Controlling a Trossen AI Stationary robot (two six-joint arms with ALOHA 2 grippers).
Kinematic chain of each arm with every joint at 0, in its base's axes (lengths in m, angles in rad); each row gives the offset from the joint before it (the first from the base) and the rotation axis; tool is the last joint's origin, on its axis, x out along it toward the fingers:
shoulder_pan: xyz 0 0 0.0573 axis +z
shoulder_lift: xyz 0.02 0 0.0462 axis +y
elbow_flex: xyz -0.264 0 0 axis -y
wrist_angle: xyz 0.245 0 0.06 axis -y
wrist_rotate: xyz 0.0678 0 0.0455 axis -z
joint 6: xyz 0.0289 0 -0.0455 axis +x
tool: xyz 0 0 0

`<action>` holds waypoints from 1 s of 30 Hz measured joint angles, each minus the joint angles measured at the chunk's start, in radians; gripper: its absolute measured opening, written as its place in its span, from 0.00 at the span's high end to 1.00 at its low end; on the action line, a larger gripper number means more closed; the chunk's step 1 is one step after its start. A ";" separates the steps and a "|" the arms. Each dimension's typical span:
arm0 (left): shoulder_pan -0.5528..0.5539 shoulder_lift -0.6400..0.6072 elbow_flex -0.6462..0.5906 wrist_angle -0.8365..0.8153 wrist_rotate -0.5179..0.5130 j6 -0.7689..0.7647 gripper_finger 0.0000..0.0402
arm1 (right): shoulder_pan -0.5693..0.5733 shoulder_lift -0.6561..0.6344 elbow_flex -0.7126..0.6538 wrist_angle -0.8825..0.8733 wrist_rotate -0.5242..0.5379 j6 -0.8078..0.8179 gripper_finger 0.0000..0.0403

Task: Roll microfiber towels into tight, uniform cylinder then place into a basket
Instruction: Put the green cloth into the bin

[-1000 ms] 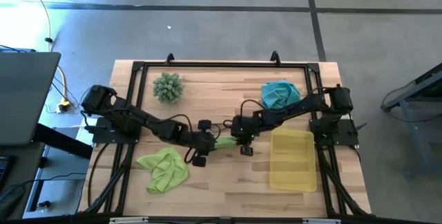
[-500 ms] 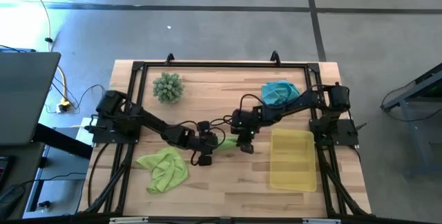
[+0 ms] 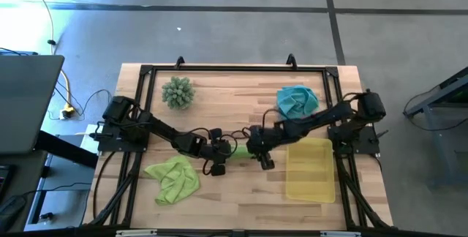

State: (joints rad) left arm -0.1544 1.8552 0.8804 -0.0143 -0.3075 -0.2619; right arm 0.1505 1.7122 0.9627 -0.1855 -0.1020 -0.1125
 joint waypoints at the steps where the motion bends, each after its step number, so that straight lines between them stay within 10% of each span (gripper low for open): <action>1: 0.001 0.000 0.000 0.000 0.002 -0.001 0.68 | 0.021 0.007 0.000 0.025 0.059 -0.032 0.58; 6: 0.007 0.001 -0.001 0.004 0.013 -0.029 0.68 | 0.082 0.064 0.001 0.156 0.243 -0.099 0.57; 20: 0.003 0.002 -0.002 0.012 0.034 -0.053 0.68 | 0.062 0.223 0.008 0.280 0.308 -0.003 0.47; 30: 0.002 -0.087 -0.005 -0.064 0.050 -0.086 0.68 | 0.057 0.235 0.011 0.229 0.303 0.167 0.82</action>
State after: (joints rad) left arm -0.1525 1.7680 0.8753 -0.0780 -0.2576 -0.3484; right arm 0.2075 1.9469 0.9741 0.0434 0.2008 0.0549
